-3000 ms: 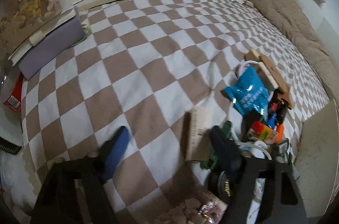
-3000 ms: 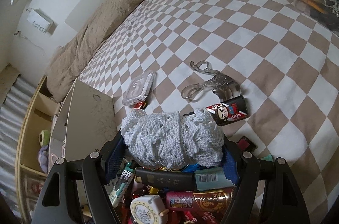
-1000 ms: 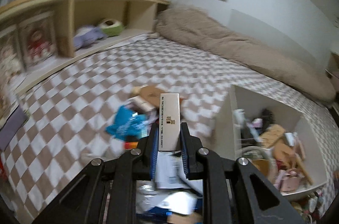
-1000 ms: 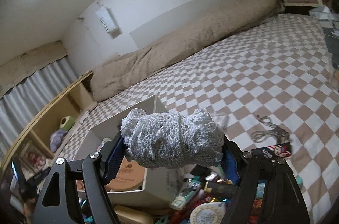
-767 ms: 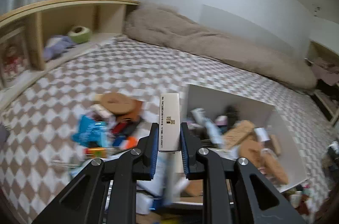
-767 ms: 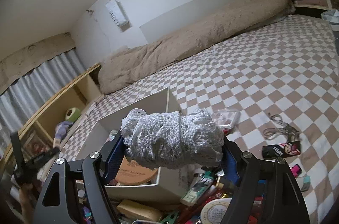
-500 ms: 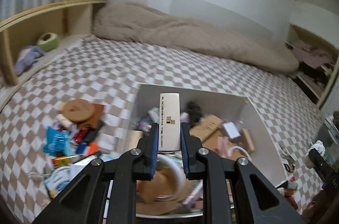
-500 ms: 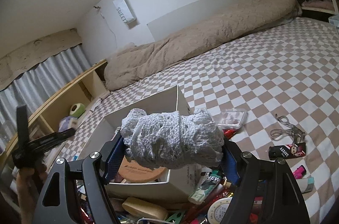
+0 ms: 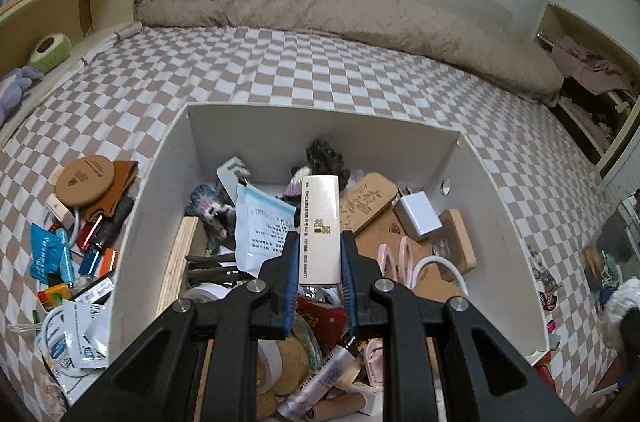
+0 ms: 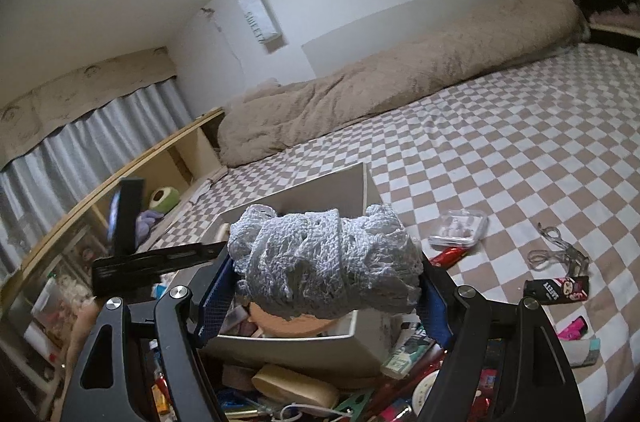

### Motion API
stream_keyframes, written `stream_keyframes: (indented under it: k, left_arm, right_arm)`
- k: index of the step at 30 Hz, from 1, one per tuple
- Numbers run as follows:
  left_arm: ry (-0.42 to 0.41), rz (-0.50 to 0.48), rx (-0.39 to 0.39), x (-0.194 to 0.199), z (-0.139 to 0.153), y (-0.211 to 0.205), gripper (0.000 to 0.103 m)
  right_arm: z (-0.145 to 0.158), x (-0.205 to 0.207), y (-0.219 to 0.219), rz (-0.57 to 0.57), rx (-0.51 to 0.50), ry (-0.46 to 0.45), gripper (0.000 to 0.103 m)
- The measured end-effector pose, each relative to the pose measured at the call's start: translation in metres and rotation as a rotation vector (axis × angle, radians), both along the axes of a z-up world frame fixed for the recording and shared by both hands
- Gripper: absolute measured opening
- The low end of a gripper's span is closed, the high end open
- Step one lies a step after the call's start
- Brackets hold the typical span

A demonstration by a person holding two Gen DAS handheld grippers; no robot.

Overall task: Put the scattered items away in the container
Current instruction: 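Open left tool to drop cream box while right tool releases lace cloth into box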

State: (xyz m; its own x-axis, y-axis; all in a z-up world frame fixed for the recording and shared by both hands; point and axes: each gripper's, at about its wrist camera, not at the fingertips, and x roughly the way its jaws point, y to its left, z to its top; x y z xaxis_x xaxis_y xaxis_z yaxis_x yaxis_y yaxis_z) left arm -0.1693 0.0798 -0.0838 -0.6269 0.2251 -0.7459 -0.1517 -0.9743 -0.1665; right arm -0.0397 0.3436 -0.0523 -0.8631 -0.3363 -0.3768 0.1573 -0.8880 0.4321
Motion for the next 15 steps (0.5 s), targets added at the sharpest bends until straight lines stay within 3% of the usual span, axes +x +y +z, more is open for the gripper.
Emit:
stream_keyframes:
  k: [3,4,5,7,12,15]
  left_arm:
    - [-0.015,-0.001,0.003,-0.002,-0.007,0.0,0.02]
    - [-0.024,0.004,0.009,-0.003,-0.008,-0.001,0.03]
    - [-0.029,0.009,0.018,-0.004,-0.009,-0.002,0.051]
    - [-0.013,0.017,0.032,-0.002,-0.006,-0.005,0.069]
    - [0.032,0.018,0.036,0.003,0.007,-0.012,0.069]
    - [0.05,0.023,0.056,0.006,0.015,-0.02,0.075]
  right_arm:
    - [0.001,0.001,-0.01,0.028,0.024,-0.002,0.079]
    - [0.001,0.001,-0.014,0.037,0.033,-0.004,0.079]
    - [0.001,0.001,-0.017,0.042,0.043,-0.007,0.079]
    - [0.0,0.001,-0.023,0.05,0.055,-0.015,0.079]
    - [0.006,-0.002,-0.036,0.073,0.072,-0.024,0.079]
    - [0.014,-0.007,-0.046,0.077,0.089,-0.021,0.079]
